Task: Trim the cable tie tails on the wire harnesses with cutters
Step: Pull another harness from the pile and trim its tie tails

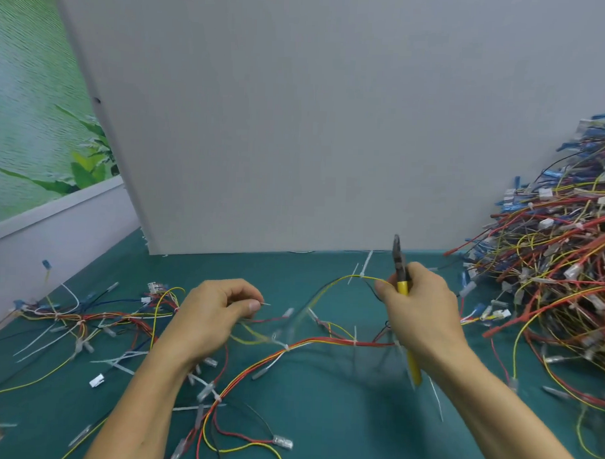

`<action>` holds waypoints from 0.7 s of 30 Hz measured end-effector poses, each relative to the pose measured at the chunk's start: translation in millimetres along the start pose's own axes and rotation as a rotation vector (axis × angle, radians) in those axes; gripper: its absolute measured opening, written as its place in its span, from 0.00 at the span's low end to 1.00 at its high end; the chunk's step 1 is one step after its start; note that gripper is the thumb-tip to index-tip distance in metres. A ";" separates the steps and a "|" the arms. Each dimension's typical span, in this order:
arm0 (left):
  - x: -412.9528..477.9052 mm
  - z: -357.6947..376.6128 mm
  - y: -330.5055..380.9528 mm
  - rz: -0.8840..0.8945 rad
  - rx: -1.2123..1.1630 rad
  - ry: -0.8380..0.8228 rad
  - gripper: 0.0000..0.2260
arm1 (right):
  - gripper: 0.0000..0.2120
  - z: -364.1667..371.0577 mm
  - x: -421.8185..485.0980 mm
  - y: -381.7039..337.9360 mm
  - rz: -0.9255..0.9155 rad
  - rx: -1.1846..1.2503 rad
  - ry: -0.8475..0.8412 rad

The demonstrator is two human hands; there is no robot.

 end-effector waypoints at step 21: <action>-16.4 -20.6 -52.3 -0.308 0.894 -0.288 0.24 | 0.03 8.6 -22.7 52.2 -0.152 -0.765 -0.344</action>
Point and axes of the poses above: each hand's wrist, its own x-axis towards the middle knuckle, its own z-axis out of the palm, y = z × x, the point moved 4 cm from there along x, towards the middle knuckle, and after that the axes turned 2 degrees about -x, right-handed, at the moved point
